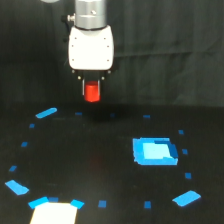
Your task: Pick up the red object from the table
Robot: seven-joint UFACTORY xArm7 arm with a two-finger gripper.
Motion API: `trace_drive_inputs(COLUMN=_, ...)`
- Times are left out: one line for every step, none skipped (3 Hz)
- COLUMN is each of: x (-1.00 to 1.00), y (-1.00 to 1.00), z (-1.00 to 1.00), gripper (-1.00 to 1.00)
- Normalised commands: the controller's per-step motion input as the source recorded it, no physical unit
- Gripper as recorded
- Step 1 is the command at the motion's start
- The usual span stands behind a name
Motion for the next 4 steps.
trace_drive_inputs(x=-0.41, y=0.56, z=1.00, gripper=-0.85)
trace_drive_inputs(x=-0.02, y=-0.24, z=1.00, gripper=-1.00)
trace_drive_inputs(x=-0.05, y=-0.15, z=0.55, gripper=-0.95)
trace_drive_inputs(x=0.09, y=-0.16, z=0.27, gripper=-0.99)
